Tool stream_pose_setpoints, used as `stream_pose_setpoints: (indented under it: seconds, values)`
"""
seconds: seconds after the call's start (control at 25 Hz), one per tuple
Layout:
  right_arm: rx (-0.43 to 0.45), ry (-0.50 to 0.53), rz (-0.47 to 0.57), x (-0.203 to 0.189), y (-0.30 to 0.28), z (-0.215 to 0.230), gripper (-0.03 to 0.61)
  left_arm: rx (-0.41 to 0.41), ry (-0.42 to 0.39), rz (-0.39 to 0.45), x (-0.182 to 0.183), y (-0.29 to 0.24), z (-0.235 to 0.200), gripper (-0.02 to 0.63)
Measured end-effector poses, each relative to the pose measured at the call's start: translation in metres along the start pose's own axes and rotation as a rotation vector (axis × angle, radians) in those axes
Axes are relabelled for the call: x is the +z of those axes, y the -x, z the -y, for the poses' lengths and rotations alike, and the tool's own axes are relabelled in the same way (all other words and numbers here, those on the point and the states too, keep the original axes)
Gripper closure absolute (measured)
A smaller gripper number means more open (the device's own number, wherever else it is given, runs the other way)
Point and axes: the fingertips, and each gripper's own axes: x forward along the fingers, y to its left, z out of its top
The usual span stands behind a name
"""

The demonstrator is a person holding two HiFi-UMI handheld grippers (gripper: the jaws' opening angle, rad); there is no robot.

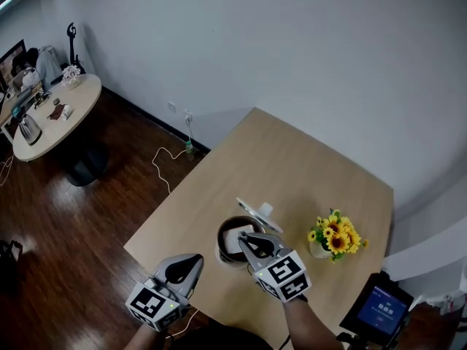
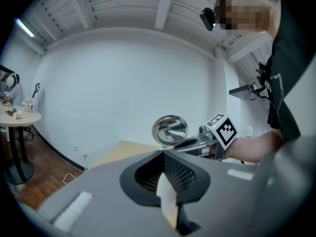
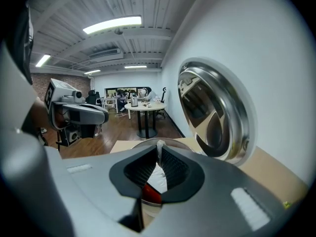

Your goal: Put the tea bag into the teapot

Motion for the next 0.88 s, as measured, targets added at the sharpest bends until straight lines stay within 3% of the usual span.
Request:
stream_pose_setpoints:
  seconds: [0.16,0.64,0.88]
  values:
    - [-0.011,-0.004,-0.004,0.010,0.006,-0.006,0.543,-0.040,-0.022,0.002,0.012,0.011,0.015,0.609]
    - [-0.026,0.012,-0.022,-0.008,-0.005,0.005,0.517,0.011,-0.017,0.000,-0.004,0.021,0.007,0.609]
    - [0.007,-0.019,0.102,0.018,0.022,-0.012,0.517,0.010,-0.019,0.014,-0.001,0.032,0.013,0.609]
